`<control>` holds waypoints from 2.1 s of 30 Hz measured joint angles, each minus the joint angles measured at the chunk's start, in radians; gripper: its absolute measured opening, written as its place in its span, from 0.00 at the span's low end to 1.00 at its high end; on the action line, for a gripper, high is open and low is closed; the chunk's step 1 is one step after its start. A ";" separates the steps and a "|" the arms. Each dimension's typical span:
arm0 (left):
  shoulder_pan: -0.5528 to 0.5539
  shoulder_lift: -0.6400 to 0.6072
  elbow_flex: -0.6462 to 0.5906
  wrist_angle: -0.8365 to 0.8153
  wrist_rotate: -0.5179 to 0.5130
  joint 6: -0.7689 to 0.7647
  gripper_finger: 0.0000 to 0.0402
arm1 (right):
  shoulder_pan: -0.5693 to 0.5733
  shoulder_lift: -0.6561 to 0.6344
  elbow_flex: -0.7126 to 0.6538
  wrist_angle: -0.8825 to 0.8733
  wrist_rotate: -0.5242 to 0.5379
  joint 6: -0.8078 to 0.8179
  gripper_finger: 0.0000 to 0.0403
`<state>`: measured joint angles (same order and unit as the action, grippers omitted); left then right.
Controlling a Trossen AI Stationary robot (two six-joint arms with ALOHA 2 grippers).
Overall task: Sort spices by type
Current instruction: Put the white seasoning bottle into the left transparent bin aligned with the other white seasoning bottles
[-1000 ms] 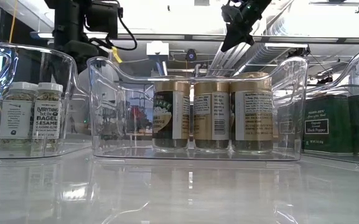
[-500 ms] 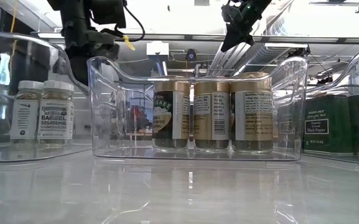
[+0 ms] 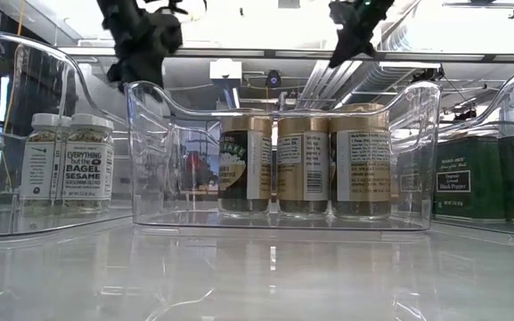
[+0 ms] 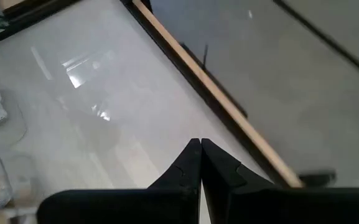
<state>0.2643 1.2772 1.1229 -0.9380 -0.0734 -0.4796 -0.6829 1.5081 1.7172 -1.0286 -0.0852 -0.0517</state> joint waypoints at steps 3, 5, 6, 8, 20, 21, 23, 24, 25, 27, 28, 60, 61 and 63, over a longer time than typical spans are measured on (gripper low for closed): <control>0.043 -0.057 0.026 0.064 -0.015 0.077 0.00 | -0.024 -0.037 0.000 -0.098 -0.016 0.048 0.00; 0.064 -0.091 0.019 0.161 -0.011 0.143 0.00 | -0.026 -0.056 0.000 -0.171 -0.052 0.073 0.00; 0.073 -0.101 0.015 0.209 -0.002 0.179 0.00 | -0.018 -0.063 0.000 -0.204 -0.074 0.083 0.00; 0.086 -0.108 0.009 0.323 0.058 0.251 0.00 | 0.018 -0.073 0.000 -0.255 -0.137 0.115 0.00; 0.201 0.000 0.001 0.666 0.421 0.351 0.00 | 0.626 -0.211 -0.128 -0.491 -0.221 0.699 0.00; 0.209 0.008 0.001 0.681 0.438 0.351 0.00 | 0.688 -0.232 -0.179 -0.464 -0.243 0.786 0.00; 0.226 0.013 0.000 0.709 0.470 0.334 0.00 | 0.811 -0.270 -0.315 -0.428 -0.296 0.956 0.00; 0.231 0.014 0.000 0.723 0.485 0.330 0.00 | 0.871 -0.285 -0.388 -0.400 -0.321 1.034 0.00; 0.237 0.015 0.001 0.741 0.507 0.328 0.00 | 0.922 -0.300 -0.461 -0.345 -0.348 1.108 0.00; 0.248 0.016 0.001 0.755 0.527 0.324 0.00 | 1.011 -0.328 -0.587 -0.230 -0.413 1.256 0.00; 0.251 0.016 0.001 0.760 0.533 0.322 0.00 | 1.046 -0.338 -0.641 -0.187 -0.451 1.318 0.00; 0.267 0.016 0.001 0.765 0.558 0.339 0.00 | 1.426 -0.351 -1.077 0.375 -0.857 1.880 0.00; 0.267 0.016 0.001 0.766 0.558 0.339 0.00 | 1.431 -0.350 -1.080 0.374 -0.856 1.887 0.00; 0.267 0.016 0.001 0.768 0.558 0.351 0.00 | 1.442 -0.350 -1.087 0.380 -0.850 1.891 0.00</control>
<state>0.5308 1.2930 1.1236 -0.1699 0.4843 -0.1286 0.7592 1.1584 0.6301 -0.6485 -0.9351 1.8392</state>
